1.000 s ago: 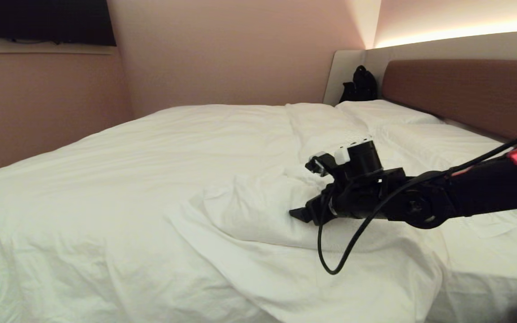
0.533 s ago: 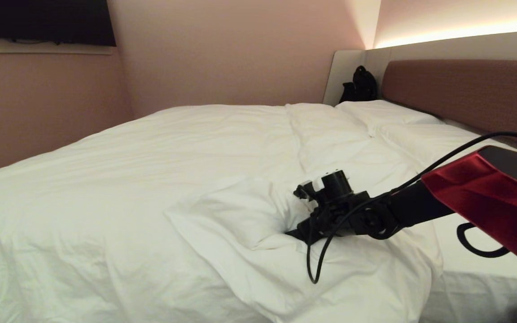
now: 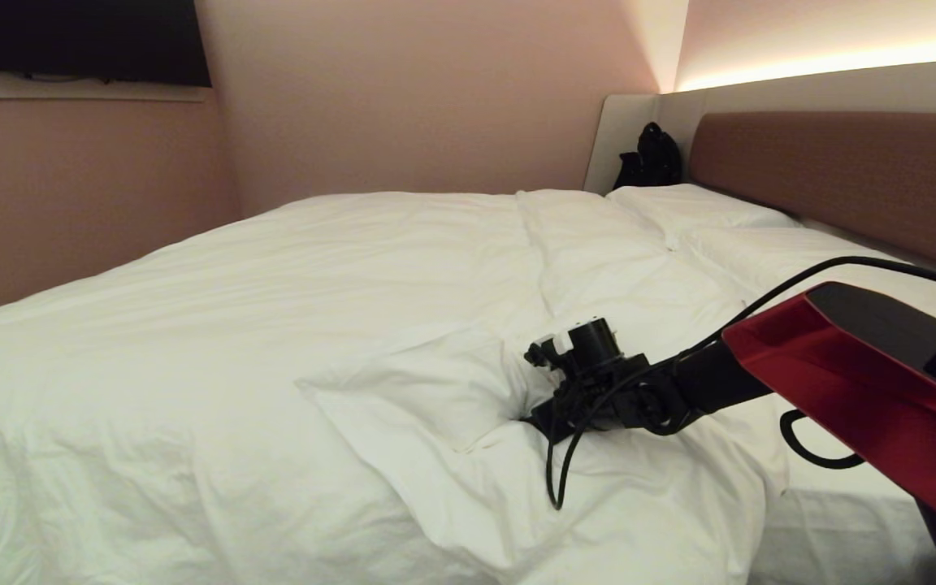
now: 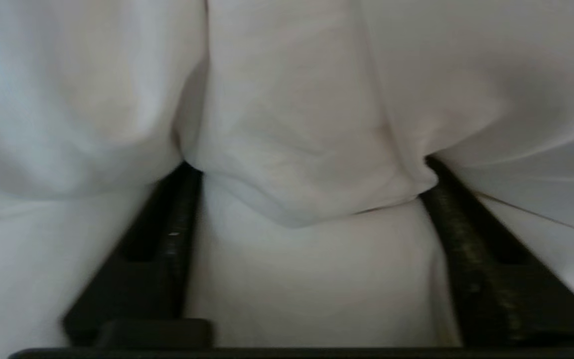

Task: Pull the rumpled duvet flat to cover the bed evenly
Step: Flatten the corners of the folded blanket

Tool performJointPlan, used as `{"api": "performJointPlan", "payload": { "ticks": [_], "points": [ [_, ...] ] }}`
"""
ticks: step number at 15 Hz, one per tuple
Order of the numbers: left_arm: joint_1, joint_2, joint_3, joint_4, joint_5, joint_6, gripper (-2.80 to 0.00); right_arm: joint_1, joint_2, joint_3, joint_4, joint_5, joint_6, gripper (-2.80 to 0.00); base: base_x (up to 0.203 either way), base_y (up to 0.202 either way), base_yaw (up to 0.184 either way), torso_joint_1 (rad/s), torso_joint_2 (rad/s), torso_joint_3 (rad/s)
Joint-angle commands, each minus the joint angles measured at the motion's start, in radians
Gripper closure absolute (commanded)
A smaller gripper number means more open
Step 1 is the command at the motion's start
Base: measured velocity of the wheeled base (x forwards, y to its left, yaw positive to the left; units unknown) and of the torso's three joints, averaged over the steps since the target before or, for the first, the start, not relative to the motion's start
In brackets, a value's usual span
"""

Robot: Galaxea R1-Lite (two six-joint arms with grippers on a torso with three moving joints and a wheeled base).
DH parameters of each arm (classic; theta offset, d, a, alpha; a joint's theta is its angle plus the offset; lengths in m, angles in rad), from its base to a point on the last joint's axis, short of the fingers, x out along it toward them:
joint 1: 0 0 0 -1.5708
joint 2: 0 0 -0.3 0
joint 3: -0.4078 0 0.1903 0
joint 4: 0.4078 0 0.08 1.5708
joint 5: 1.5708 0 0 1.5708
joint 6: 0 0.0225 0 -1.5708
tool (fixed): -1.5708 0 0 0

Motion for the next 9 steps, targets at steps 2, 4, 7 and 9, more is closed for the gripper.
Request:
{"api": "performJointPlan", "payload": {
  "ticks": [2,4,7,9],
  "points": [
    [0.000,0.001,0.000,0.000,0.000,0.000,0.00,-0.008,0.007,0.000,0.004,-0.003,0.004,0.00,0.000,0.000,0.000,0.000,0.00,0.000],
    [0.000,0.001,0.000,0.000,0.000,0.000,0.00,-0.010,-0.012,0.006,0.004,-0.003,0.014,0.00,0.000,0.000,0.000,0.000,0.00,0.000],
    [0.000,0.001,0.000,0.000,0.000,0.000,0.00,-0.011,-0.095,0.032,0.004,-0.003,0.039,0.00,0.000,0.000,0.000,0.000,0.00,0.000],
    [0.000,0.001,0.000,0.000,0.000,0.000,0.00,-0.020,-0.188,0.070,0.004,-0.003,0.042,0.00,0.000,0.000,0.000,0.000,0.00,0.000]
  ]
}}
